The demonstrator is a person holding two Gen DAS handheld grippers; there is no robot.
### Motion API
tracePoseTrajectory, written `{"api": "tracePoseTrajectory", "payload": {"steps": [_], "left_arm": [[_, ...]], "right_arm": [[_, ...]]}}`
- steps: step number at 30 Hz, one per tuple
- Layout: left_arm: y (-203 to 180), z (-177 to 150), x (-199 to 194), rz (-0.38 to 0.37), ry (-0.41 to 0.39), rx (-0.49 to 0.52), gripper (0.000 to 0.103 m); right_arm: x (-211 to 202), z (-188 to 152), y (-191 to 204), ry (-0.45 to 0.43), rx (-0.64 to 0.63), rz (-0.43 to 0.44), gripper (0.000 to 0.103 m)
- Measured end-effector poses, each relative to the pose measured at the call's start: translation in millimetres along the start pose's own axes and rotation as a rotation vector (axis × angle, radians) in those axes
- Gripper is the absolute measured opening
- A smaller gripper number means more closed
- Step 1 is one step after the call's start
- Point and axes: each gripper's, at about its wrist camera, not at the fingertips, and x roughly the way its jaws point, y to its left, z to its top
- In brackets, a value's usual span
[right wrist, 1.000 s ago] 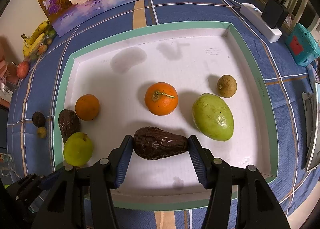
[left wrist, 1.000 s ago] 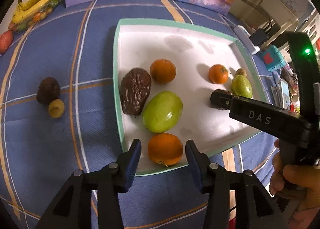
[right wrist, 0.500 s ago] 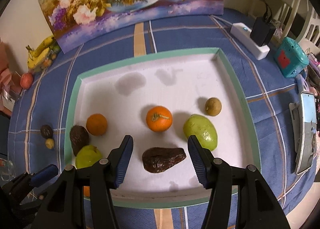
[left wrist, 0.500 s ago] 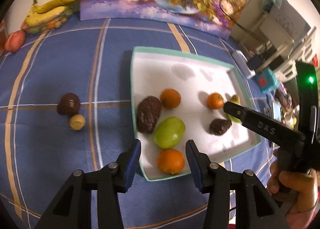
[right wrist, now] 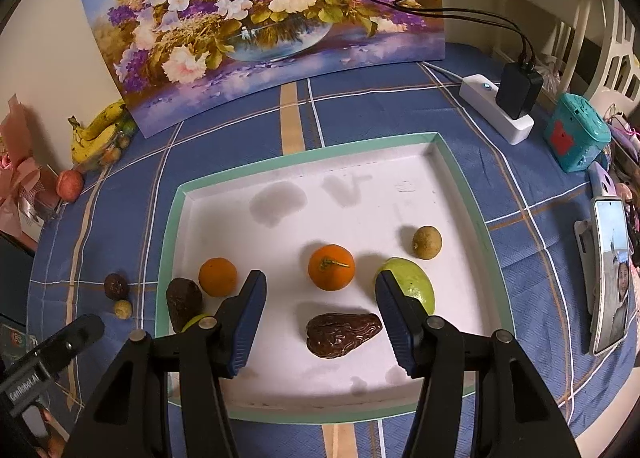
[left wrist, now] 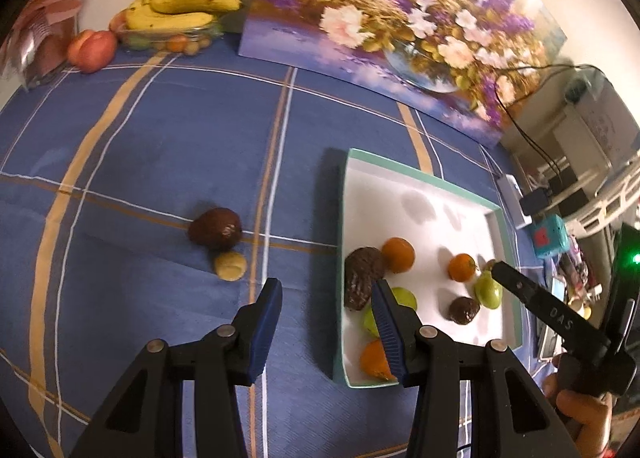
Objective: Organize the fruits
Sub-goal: 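Withdraw both open tools from the tray toward the remaining brown fruits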
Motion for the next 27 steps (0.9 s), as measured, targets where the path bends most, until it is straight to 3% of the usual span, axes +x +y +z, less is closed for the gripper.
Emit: {"api": "tracePoseTrajectory", "payload": {"steps": [12,17,20,27], "left_arm": [[11,1,4,0.019,0.012,-0.039,0.053],[16,1,7,0.055,0.020,-0.055,0.072],[20,2,10,0.088,0.022,-0.065,0.085],[31,2,12,0.118,0.017,-0.107,0.089]], "right_arm": [[1,-1,4,0.002,-0.010,0.006,0.058],[2,-2,5,0.007,-0.015,0.003,0.058],[8,-4,8,0.027,-0.030,-0.009,0.069],[13,-5,12,0.044,-0.062,-0.030,0.074]]}}
